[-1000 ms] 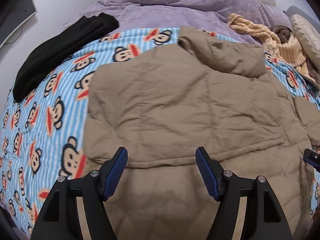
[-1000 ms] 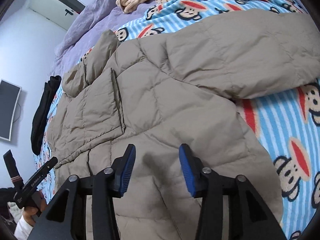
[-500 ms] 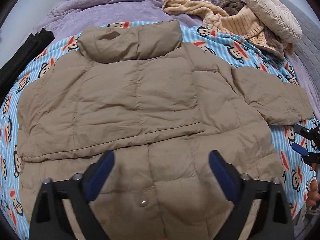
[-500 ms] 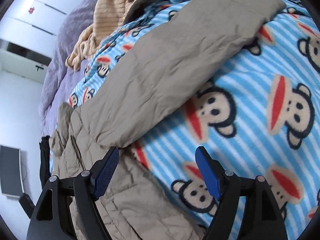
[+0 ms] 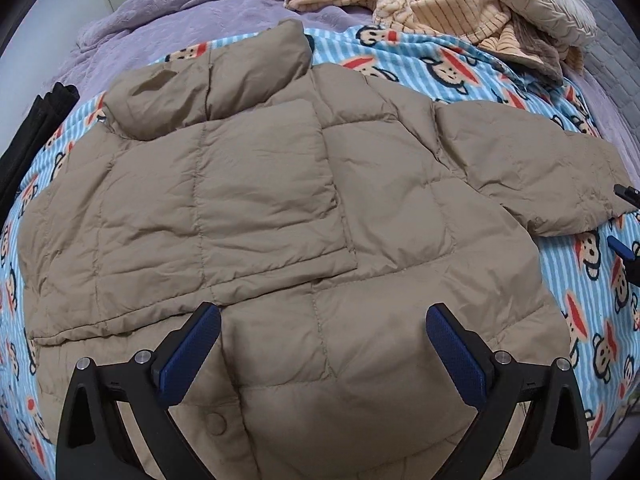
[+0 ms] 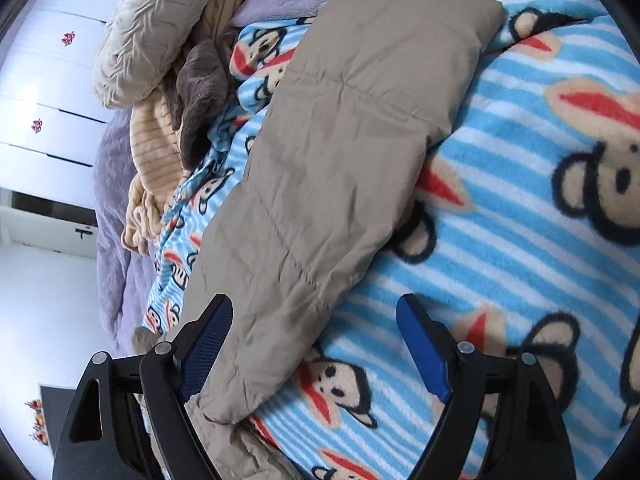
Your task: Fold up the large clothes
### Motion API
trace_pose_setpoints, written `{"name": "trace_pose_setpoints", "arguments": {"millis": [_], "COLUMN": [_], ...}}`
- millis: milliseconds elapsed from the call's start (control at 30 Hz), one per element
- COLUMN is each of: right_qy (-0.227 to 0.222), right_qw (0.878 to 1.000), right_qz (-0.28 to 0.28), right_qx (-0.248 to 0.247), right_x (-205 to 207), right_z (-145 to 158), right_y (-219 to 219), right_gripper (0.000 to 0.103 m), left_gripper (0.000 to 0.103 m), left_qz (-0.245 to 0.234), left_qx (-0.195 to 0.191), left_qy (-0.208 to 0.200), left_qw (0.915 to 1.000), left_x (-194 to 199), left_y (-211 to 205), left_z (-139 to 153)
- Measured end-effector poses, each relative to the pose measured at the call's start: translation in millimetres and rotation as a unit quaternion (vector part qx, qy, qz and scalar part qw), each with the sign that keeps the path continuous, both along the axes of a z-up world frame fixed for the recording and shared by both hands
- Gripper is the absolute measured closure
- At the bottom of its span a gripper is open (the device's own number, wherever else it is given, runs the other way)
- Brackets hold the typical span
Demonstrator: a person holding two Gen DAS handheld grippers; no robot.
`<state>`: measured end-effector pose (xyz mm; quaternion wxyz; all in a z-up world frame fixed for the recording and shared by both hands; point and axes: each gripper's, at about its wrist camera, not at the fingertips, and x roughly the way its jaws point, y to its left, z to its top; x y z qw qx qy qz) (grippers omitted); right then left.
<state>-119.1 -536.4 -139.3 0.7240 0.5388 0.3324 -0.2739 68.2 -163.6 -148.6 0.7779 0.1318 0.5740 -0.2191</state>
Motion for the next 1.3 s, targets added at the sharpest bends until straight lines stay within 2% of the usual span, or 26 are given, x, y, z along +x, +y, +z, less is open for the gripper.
{"name": "trace_pose_setpoints", "arguments": {"millis": [100, 300, 400, 467, 500, 533, 567, 600, 633, 833, 933, 1033, 1167, 1300], "right_qy": [-0.036, -0.128, -0.149, -0.166, -0.177, -0.188, -0.196, -0.197, -0.198, -0.236, -0.234, -0.218, -0.182, -0.121], "right_qw": [0.998, 0.983, 0.975, 0.966, 0.96, 0.955, 0.952, 0.951, 0.954, 0.96, 0.963, 0.963, 0.949, 0.916], "right_qz": [-0.016, -0.07, -0.086, -0.106, -0.116, -0.121, -0.12, -0.118, -0.111, -0.026, 0.048, 0.133, 0.257, 0.375], "right_qx": [0.047, 0.11, 0.141, 0.169, 0.183, 0.195, 0.204, 0.205, 0.196, 0.148, 0.122, 0.085, 0.005, -0.073], "right_x": [4.2, 6.5, 11.9, 14.5, 15.0, 14.0, 16.4, 19.7, 24.0, 60.8, 99.1, 143.7, 201.1, 250.4], "right_z": [-12.2, -21.6, -26.0, -32.7, -36.2, -38.7, -40.4, -39.7, -34.8, 9.2, 37.4, 63.0, 87.2, 79.4], "right_y": [-14.6, -36.8, -43.4, -46.1, -46.7, -46.9, -45.9, -44.4, -41.0, -10.4, 24.8, 71.3, 161.7, 268.6], "right_gripper": [0.017, 0.016, 0.016, 0.021, 0.035, 0.059, 0.07, 0.085, 0.088, 0.089, 0.089, 0.089, 0.088, 0.088], "left_gripper": [0.0, 0.0, 0.0, 0.0, 0.0, 0.0, 0.0, 0.0, 0.0, 0.0, 0.0, 0.0, 0.0, 0.0], "left_qz": [-0.003, 0.0, 0.004, 0.008, 0.013, 0.02, 0.025, 0.032, 0.038, 0.077, 0.093, 0.107, 0.124, 0.141], "left_qx": [-0.003, -0.019, -0.022, -0.03, -0.031, -0.03, -0.03, -0.031, -0.033, -0.03, -0.034, -0.022, -0.002, 0.004], "left_qy": [0.024, 0.015, 0.0, -0.006, -0.009, -0.013, -0.015, -0.017, -0.02, -0.053, -0.049, -0.057, -0.071, -0.06], "left_qw": [0.9997, 0.9997, 0.9998, 0.9995, 0.9994, 0.9993, 0.9991, 0.9989, 0.9985, 0.9952, 0.9939, 0.9924, 0.9898, 0.9882], "left_x": [-2.6, -5.7, 0.1, 5.0, 8.8, 12.6, 16.8, 20.6, 24.6, 40.4, 46.9, 51.6, 58.1, 66.5], "left_y": [-4.3, -5.4, -4.3, 0.9, 4.1, 8.8, 12.7, 17.8, 23.6, 65.3, 93.5, 117.8, 150.2, 186.4], "left_z": [-7.9, 0.9, 8.9, 14.0, 15.8, 17.8, 19.2, 21.3, 23.8, 33.8, 34.1, 33.5, 31.9, 23.5]}}
